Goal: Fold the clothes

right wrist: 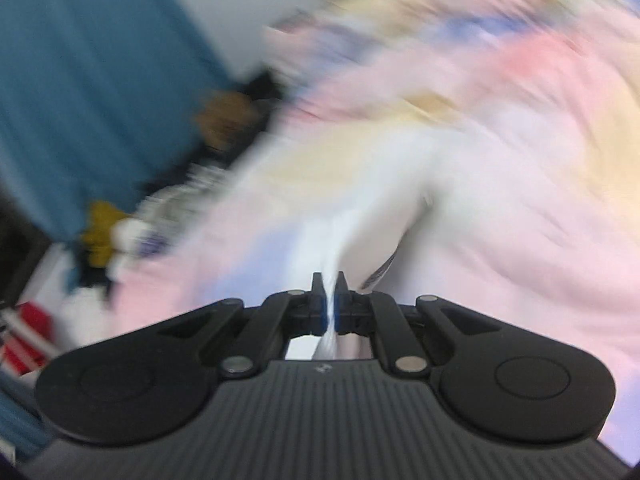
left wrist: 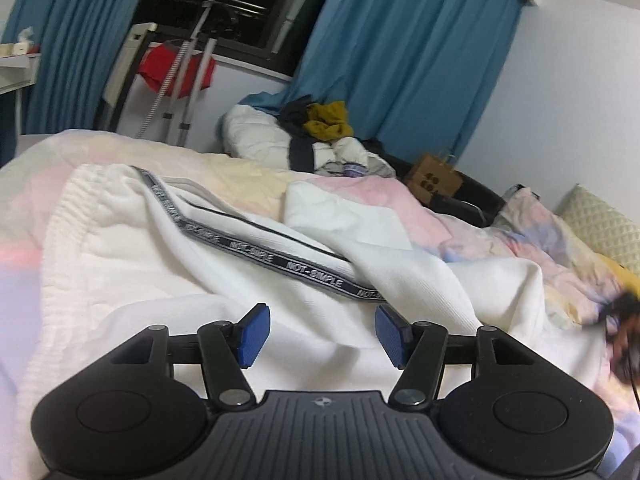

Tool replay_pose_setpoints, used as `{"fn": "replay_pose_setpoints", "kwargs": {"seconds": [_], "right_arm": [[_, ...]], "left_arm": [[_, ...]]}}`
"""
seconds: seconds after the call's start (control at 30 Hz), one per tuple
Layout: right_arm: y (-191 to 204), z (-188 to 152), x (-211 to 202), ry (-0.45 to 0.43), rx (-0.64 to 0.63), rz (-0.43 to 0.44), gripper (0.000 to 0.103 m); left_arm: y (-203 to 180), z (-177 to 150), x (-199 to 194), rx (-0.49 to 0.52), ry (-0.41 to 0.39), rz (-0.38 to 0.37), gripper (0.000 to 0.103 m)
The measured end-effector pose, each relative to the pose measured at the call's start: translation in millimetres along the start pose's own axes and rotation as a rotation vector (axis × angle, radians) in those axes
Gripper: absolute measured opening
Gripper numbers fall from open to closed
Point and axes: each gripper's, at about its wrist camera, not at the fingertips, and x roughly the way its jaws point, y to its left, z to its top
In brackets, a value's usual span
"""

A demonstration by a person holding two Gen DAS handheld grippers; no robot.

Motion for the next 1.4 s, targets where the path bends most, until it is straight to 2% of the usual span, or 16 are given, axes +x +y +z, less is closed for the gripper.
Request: {"fn": "replay_pose_setpoints", "kwargs": {"seconds": [0.37,0.43,0.47,0.53,0.6,0.63,0.8,0.9,0.97,1.07,1.17,1.2,1.23,1.27,1.3,1.4], "right_arm": [[-52,-17,-2,0.133,0.165,-0.163,0.010],[-52,-18,-10,0.119,0.144,-0.174,0.011],[-51,-18,-16,0.108,0.129,-0.178,0.015],[-50,-16,-19,0.081,0.090,-0.192,0.036],[-41,-18,-28,0.046,0.045,-0.201,0.078],[-36,-18,-31,0.026,0.026,-0.197,0.082],[-11,-20,-52,-0.121,-0.059,-0.226,0.083],[10,-32,-73,-0.256,-0.110,-0.218,0.084],[25,-45,-79,-0.277,-0.146,-0.146,0.084],[51,-70,-75,-0.252,-0.258,-0.022,0.084],[72,-91,-61,-0.218,-0.366,0.044,0.084],[77,-96,-55,-0.211,-0.390,0.059,0.084],[80,-99,-49,-0.203,-0.400,0.061,0.084],[82,-101,-43,-0.194,-0.407,0.058,0.084],[83,-102,-38,-0.186,-0.404,0.057,0.084],[84,-105,-27,-0.168,-0.395,0.055,0.084]], "left_arm": [[5,23,-45,-0.091,-0.073,0.180,0.076],[9,30,-45,-0.092,-0.078,0.221,0.078],[11,35,-43,-0.088,-0.073,0.249,0.078],[21,45,-35,-0.067,-0.058,0.301,0.080],[32,54,-26,-0.043,-0.042,0.351,0.081],[38,59,-22,-0.031,-0.033,0.375,0.082],[67,83,1,0.027,0.009,0.493,0.084],[91,94,21,0.045,0.045,0.509,0.085],[106,100,39,0.054,0.085,0.498,0.085],[123,109,66,0.058,0.128,0.455,0.085],[134,118,94,0.040,0.154,0.410,0.075],[137,121,103,0.034,0.162,0.394,0.066],[139,124,112,0.028,0.170,0.392,0.044],[139,126,120,0.024,0.178,0.413,0.030],[138,129,127,0.019,0.187,0.433,0.021],[129,143,137,0.021,0.169,0.498,0.014]]}}
